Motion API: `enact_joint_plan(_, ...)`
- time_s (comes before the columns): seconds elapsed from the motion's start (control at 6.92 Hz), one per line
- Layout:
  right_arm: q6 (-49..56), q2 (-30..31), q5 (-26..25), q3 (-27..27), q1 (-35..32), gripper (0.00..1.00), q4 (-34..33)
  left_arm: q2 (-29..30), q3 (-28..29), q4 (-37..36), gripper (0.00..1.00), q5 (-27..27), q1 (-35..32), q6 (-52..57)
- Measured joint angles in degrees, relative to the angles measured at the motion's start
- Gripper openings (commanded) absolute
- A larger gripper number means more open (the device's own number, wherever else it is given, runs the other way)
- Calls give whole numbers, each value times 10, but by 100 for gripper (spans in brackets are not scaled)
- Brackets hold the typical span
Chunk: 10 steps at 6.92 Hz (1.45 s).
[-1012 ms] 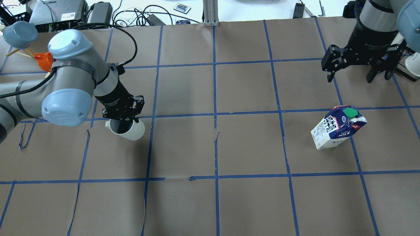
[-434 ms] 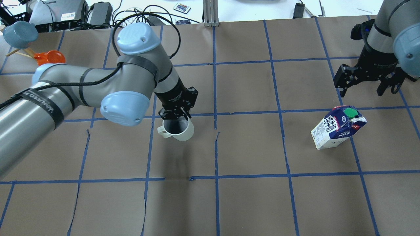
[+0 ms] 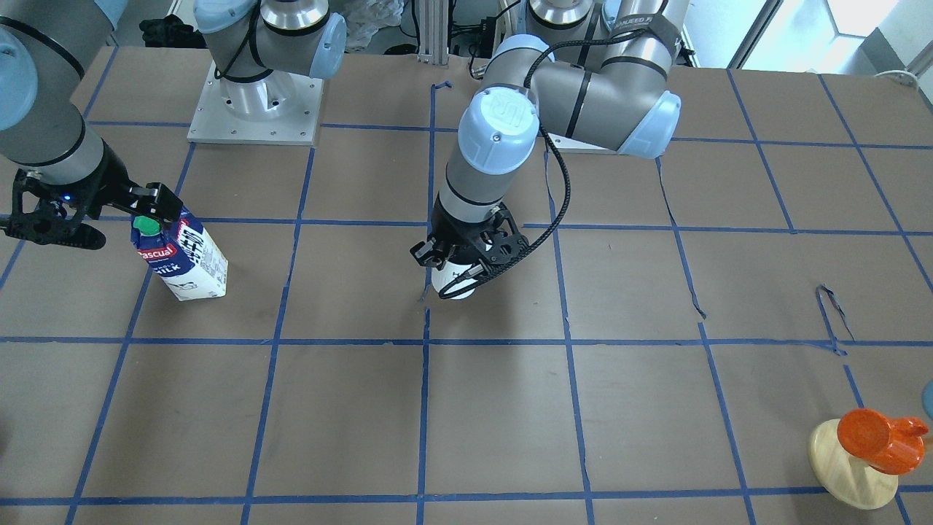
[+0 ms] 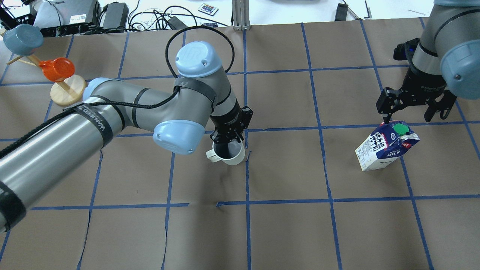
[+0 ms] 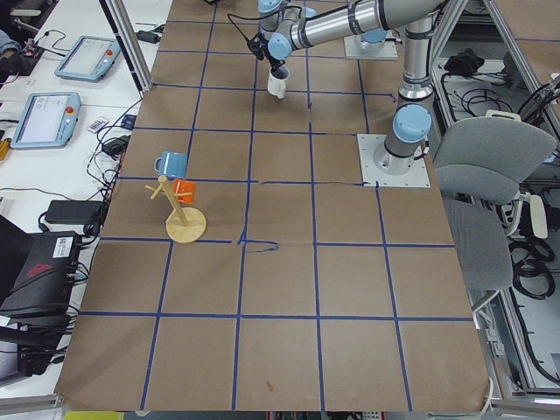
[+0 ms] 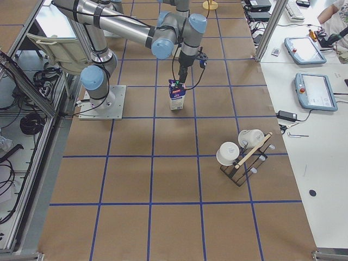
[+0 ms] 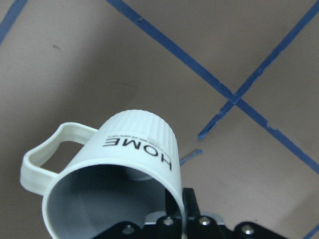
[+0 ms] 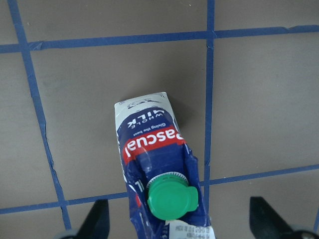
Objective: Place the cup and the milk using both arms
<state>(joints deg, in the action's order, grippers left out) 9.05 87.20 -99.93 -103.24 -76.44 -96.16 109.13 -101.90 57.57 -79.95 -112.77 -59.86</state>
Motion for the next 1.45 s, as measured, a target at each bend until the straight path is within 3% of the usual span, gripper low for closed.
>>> enact_joint_plan(0.14, 3, -1, 0, -7, 0, 100, -5, 14, 9, -6, 38, -3, -12, -5)
enact_joint_plan(0.29, 4, -2, -1, -17, 0, 100, -13, 23, 13, -8, 99, -4, -16, -7)
enact_joint_plan(0.72, 8, -2, -6, -45, 1, 86, -38, 22, 29, -6, 100, 0, -14, 30)
enact_joint_plan(1.01, 8, -2, -6, -49, 1, 71, -40, -1, 84, 79, 100, -14, 18, 162)
enact_joint_plan(1.3, 8, -2, -5, -49, 1, 44, -41, -40, 140, 210, 100, -55, 60, 289)
enact_joint_plan(1.45, 8, -1, -4, -48, 1, 19, -41, -66, 152, 237, 100, -61, 85, 331)
